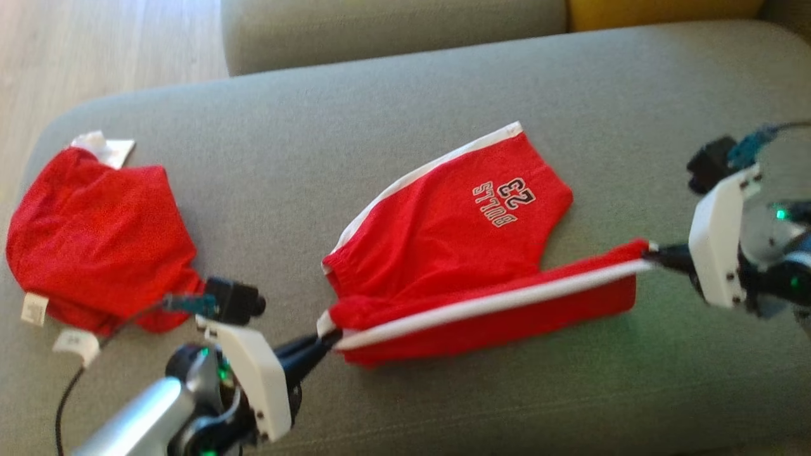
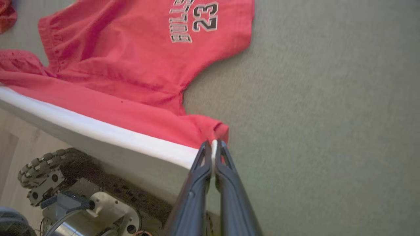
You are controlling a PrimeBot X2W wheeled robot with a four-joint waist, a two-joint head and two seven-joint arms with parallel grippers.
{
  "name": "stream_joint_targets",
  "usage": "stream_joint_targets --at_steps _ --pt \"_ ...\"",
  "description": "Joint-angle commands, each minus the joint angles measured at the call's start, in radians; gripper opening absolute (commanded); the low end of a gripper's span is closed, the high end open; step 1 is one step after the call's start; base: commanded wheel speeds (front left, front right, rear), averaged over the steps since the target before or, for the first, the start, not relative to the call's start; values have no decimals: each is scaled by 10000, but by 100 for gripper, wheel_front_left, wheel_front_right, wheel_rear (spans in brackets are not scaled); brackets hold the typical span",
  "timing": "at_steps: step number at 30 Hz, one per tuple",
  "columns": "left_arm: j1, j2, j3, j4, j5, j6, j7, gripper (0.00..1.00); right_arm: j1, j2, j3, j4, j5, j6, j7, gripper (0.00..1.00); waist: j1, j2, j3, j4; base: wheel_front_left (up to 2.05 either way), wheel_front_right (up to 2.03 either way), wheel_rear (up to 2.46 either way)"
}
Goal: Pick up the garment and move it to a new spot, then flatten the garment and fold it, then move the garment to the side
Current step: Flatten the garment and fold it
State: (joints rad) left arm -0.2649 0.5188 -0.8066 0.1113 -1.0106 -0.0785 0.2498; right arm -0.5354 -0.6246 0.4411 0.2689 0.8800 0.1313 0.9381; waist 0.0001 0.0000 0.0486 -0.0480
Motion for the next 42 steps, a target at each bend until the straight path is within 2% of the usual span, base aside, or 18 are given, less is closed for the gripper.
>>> stream_joint_targets --at_steps 1,8,18,33,41,42 --pt "-742 332 570 -298 -30 55 1 0 -474 -112 -193 -199 -143 -6 -135 0 -1 0 290 155 0 0 0" --pt "-1776 -30 798 -204 -144 12 203 0 -1719 459 -518 492 -810 -6 -899 0 -1 0 1350 658 0 0 0" --pt "-3146 -907 669 641 -2 -168 265 0 -3529 1205 -535 2305 -1359 -6 -2104 0 -1 0 2568 1242 0 0 0" --pt "-4591 -1903 546 2194 482 -288 -323 0 -5414 1688 124 4694 -1721 -6 -4085 0 -1 0 3608 1568 0 0 0" --pt "-4849 -2169 554 2692 631 -285 -719 0 -5729 1726 543 5239 -1499 -6 -4543 0 -1 0 3822 1585 0 0 0" --pt "-4878 -2189 553 2747 657 -288 -776 24 -5761 1715 601 5299 -1461 -6 -4591 0 -1 0 3848 1592 0 0 0"
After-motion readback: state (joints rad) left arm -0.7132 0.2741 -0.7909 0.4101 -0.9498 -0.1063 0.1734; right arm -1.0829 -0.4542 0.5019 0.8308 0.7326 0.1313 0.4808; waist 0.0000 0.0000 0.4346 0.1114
